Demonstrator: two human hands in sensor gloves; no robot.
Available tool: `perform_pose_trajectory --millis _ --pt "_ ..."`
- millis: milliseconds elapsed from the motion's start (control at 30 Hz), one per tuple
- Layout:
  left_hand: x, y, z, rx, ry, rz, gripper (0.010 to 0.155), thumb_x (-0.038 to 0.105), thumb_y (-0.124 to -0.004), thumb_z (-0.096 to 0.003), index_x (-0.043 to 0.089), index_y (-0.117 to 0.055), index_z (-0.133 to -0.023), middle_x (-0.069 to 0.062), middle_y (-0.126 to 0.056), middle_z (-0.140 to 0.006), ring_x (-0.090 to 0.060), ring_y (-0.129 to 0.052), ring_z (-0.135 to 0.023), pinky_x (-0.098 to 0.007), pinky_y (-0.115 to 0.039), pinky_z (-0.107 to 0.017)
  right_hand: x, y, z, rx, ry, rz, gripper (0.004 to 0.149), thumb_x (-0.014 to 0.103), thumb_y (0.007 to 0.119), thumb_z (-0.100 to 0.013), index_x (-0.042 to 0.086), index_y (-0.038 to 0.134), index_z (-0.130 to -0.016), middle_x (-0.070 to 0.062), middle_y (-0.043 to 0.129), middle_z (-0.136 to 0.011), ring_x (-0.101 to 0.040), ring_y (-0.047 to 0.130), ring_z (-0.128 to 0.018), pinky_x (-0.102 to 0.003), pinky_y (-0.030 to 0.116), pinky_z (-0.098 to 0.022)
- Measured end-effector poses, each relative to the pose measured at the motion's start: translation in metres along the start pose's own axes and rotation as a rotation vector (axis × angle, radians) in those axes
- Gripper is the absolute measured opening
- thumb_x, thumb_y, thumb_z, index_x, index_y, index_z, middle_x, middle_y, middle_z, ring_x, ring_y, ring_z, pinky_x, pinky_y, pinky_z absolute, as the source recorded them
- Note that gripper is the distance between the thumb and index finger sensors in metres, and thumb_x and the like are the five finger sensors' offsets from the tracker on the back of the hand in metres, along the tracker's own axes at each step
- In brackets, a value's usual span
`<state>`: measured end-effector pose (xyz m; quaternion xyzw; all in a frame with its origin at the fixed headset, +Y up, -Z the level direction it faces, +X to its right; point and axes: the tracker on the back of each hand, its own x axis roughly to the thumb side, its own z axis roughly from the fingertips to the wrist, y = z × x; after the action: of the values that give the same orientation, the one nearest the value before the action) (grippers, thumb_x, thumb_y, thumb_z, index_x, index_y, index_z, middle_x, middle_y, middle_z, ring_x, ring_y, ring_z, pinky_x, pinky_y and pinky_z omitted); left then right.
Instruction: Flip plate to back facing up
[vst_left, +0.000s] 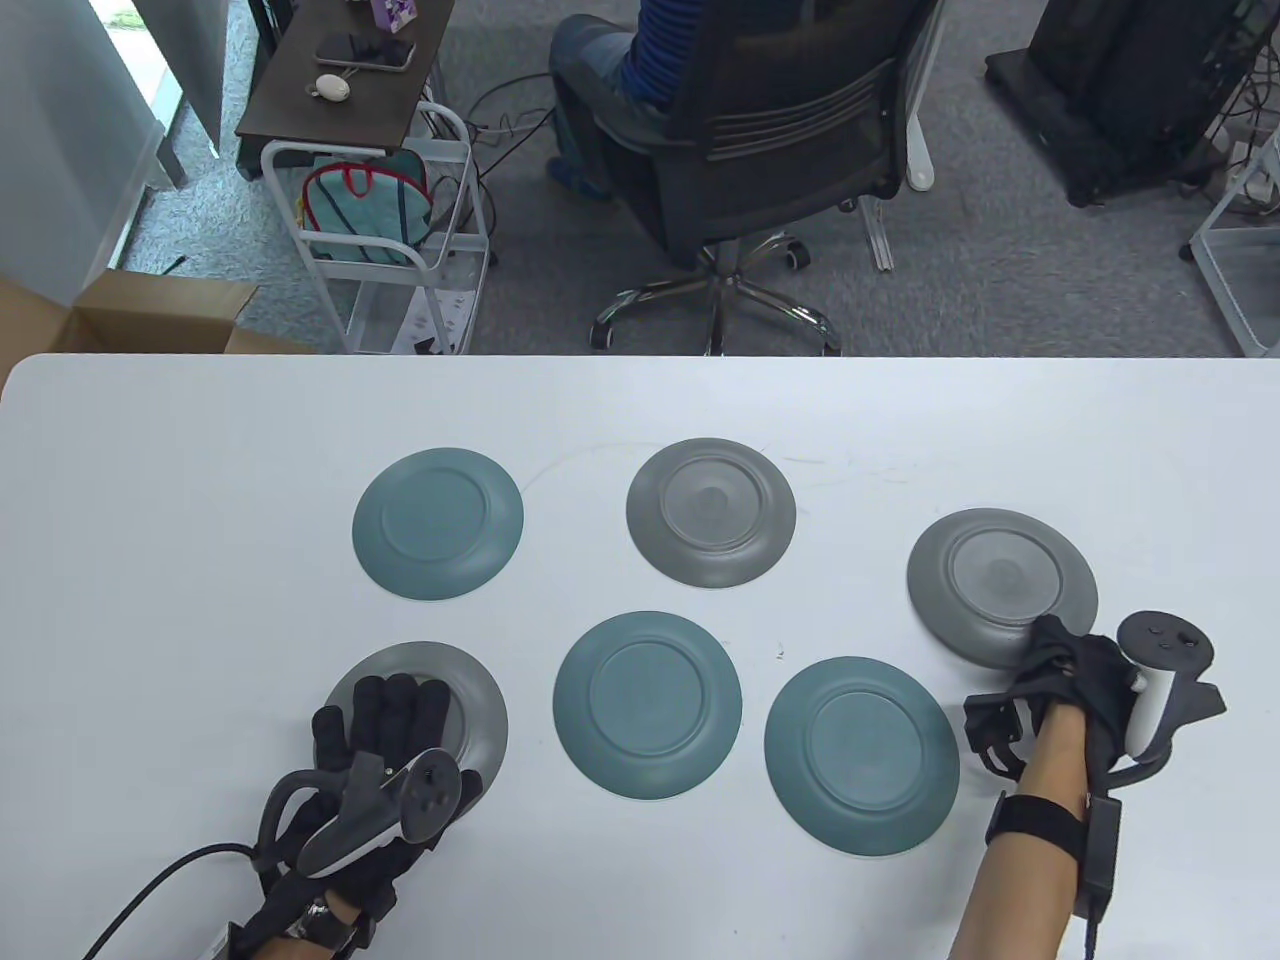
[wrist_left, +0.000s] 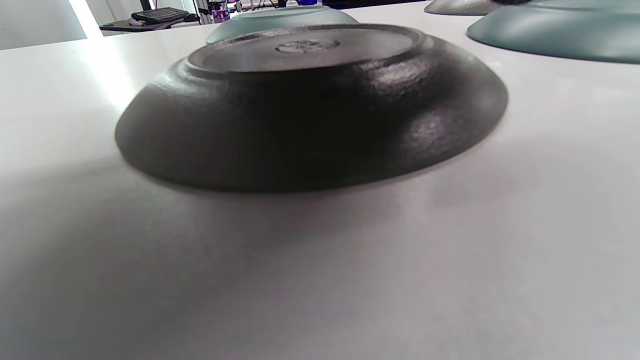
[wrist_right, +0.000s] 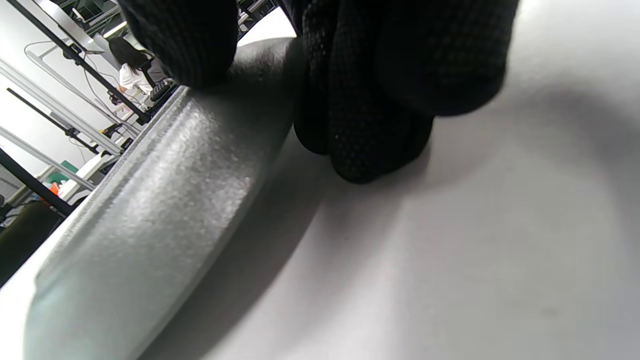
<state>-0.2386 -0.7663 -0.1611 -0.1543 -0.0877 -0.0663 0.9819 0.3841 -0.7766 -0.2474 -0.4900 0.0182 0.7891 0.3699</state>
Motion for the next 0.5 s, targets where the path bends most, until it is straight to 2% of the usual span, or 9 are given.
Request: perform_pose_trajectory --millis 367,500 --pt "0.000 0.000 -0.001 -0.007 0.002 0.002 0.088 0.070 -0.047 -0.0563 0.018 -0.014 -0.119 -0.019 -0.023 -0.122 -0.048 -0.030 -0.117 -0.070 -0.030 -0.077 0.010 0.003 0.002 -0.051 -0.015 0.154 0.069 0.041 0.073 -0.051 -0.009 0.059 -0.097 -0.020 0.091 -0.070 -0.030 0.098 -0.046 -0.032 0.085 -0.031" --pt "-0.001 0.000 -0.001 -0.005 0.004 0.003 0.088 0.070 -0.047 -0.0563 0.018 -0.014 -0.119 -0.020 -0.023 -0.122 -0.048 -0.030 -0.117 -0.070 -0.030 -0.077 0.014 0.004 0.004 -0.099 -0.019 0.269 0.068 0.041 0.075 -0.051 -0.008 0.061 -0.096 -0.018 0.092 -0.068 -0.028 0.099 -0.045 -0.031 0.085 -0.030"
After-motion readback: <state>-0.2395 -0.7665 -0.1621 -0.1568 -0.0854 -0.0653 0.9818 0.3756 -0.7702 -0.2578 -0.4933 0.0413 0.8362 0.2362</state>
